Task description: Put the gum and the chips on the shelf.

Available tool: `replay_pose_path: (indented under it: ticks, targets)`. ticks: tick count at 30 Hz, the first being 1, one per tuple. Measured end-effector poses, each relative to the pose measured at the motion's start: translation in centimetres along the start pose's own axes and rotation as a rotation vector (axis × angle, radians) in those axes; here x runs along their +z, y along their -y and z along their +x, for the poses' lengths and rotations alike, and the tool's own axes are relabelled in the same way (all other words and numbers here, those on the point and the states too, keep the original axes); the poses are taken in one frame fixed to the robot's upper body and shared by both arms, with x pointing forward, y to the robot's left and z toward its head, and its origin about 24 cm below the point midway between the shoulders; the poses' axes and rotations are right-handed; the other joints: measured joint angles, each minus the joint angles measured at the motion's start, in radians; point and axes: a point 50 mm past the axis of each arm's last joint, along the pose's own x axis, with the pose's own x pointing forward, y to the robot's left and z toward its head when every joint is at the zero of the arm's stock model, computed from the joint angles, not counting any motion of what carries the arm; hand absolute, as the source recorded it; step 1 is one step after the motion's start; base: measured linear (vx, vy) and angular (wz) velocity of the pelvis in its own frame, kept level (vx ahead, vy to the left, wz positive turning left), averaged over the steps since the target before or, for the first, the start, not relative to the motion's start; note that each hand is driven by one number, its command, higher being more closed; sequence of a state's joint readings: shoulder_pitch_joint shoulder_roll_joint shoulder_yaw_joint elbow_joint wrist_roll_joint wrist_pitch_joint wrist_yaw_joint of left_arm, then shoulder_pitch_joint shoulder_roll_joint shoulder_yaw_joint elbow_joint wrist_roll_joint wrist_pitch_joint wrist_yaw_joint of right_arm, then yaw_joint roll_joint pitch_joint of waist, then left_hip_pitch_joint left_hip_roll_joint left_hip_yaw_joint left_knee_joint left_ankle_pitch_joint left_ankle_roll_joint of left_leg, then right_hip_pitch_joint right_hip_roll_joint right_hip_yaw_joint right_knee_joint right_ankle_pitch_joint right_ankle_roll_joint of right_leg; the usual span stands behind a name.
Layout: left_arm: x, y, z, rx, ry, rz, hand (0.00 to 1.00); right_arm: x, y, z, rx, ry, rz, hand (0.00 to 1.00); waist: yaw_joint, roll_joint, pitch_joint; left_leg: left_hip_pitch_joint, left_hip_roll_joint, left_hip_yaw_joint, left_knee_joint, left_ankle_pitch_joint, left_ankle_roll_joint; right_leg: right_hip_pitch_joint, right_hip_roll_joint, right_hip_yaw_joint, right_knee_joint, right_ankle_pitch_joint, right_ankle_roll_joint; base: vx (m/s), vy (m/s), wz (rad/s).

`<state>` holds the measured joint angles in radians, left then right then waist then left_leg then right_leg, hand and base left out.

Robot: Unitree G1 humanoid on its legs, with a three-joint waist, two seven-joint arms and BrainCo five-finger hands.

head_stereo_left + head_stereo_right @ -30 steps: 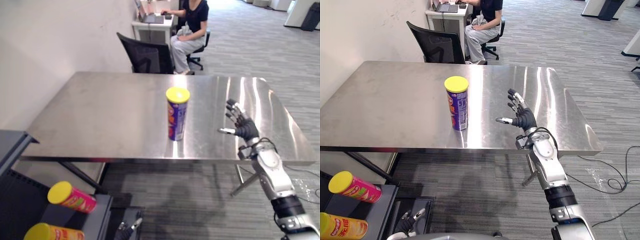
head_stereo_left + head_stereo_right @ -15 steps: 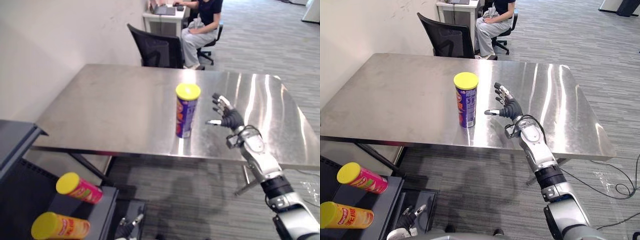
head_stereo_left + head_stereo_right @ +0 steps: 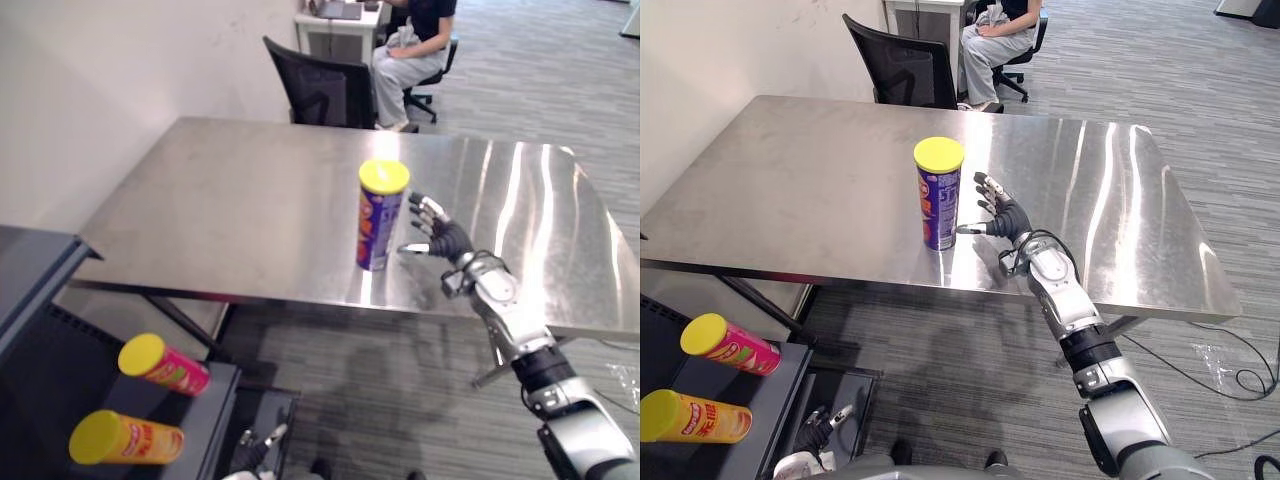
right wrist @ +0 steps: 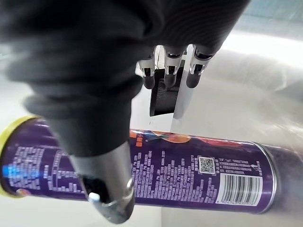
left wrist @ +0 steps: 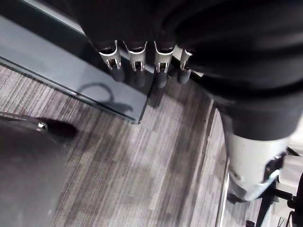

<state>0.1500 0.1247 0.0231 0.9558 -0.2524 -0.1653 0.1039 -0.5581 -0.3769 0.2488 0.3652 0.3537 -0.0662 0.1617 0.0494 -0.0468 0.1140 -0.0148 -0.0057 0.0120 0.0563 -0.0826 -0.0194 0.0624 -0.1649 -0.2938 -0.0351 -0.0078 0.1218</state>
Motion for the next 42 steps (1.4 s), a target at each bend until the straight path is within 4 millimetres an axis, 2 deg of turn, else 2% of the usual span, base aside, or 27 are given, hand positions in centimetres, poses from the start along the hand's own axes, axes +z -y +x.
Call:
replay_pose_path:
  ticks: [7, 11, 14, 15, 17, 21, 24, 37, 40, 42]
  targets:
    - [0.4, 0.1, 0.1, -0.002, 0.014, -0.002, 0.0, 0.0, 0.0, 0.5, 0.003, -0.008, -0.006, 0.0, 0.027, 0.003, 0.013, -0.002, -0.003, -0.032, 0.002, 0.003, 0.001, 0.015, 0.0, -0.032, 0.0, 0.0, 0.0, 0.01, 0.005, 0.13]
    - [0.6, -0.1, 0.2, 0.001, 0.019, 0.0, 0.0, 1.1, 0.0, 1.7, 0.01, 0.011, -0.029, 0.0, 0.041, 0.009, 0.028, -0.019, -0.009, -0.054, 0.016, 0.004, 0.003, 0.016, -0.004, -0.053, 0.0, 0.0, 0.0, -0.01, 0.015, 0.15]
    - [-0.1, -0.7, -0.1, 0.015, 0.001, 0.009, 0.0, 1.8, 0.0, 2.2, 0.014, 0.027, -0.039, 0.0, 0.053, 0.009, 0.046, -0.019, -0.013, -0.061, 0.018, 0.008, 0.004, 0.019, -0.006, -0.059, 0.001, 0.0, 0.0, -0.02, 0.017, 0.1]
    - [-0.6, -1.0, -0.2, 0.023, -0.018, 0.013, 0.0, 2.0, 0.0, 2.3, 0.013, 0.032, -0.041, 1.0, 0.054, 0.011, 0.05, -0.019, -0.015, -0.068, 0.018, 0.009, 0.005, 0.024, -0.008, -0.064, 0.001, 0.0, 0.0, -0.01, 0.023, 0.14]
    - [-1.4, -1.4, -0.6, 0.032, -0.04, 0.018, 0.0, 1.9, 0.1, 2.3, 0.009, 0.03, -0.041, 1.0, 0.058, 0.011, 0.051, -0.019, -0.018, -0.08, 0.018, 0.01, 0.005, 0.029, -0.009, -0.079, 0.001, 0.0, 0.0, 0.0, 0.017, 0.17]
    - [-2.1, -1.7, -1.0, 0.035, -0.058, 0.035, 0.0, 2.0, 0.0, 2.3, 0.012, 0.03, -0.044, 1.0, 0.092, 0.01, 0.051, -0.02, -0.019, -0.082, 0.017, 0.012, 0.005, 0.029, -0.009, -0.081, 0.001, 0.0, 0.0, 0.0, 0.005, 0.02]
    - [-2.5, -1.9, -1.2, 0.037, -0.067, 0.05, 0.0, 2.1, -0.1, 2.9, 0.017, 0.026, -0.044, 1.0, 0.092, 0.01, 0.052, -0.026, -0.021, -0.093, 0.017, 0.018, 0.004, 0.028, -0.01, -0.088, 0.001, -0.001, 0.0, -0.02, 0.014, 0.1]
    - [-2.7, -2.1, -1.3, 0.044, -0.071, 0.06, 0.0, 2.1, -0.8, 3.1, 0.015, 0.027, -0.058, 1.0, 0.092, 0.005, 0.064, -0.035, -0.017, -0.084, 0.016, 0.026, 0.001, 0.01, -0.009, -0.07, 0.005, 0.0, 0.0, -0.01, 0.013, -0.02]
    - [-2.8, -2.1, -1.3, 0.046, -0.072, 0.066, 0.0, 2.6, -0.6, 3.0, -0.009, 0.05, -0.057, 1.0, 0.089, 0.005, 0.064, -0.034, -0.016, -0.077, 0.016, 0.026, 0.0, 0.006, -0.009, -0.057, 0.005, 0.0, 0.001, 0.01, 0.018, -0.11]
    - [-2.8, -2.1, -1.3, 0.047, -0.072, 0.066, 0.0, 4.0, -0.3, 2.8, -0.041, 0.112, -0.057, 1.0, 0.087, 0.005, 0.064, -0.034, -0.015, -0.074, 0.015, 0.026, 0.001, 0.0, -0.009, -0.048, 0.007, 0.001, 0.002, 0.01, 0.017, -0.09]
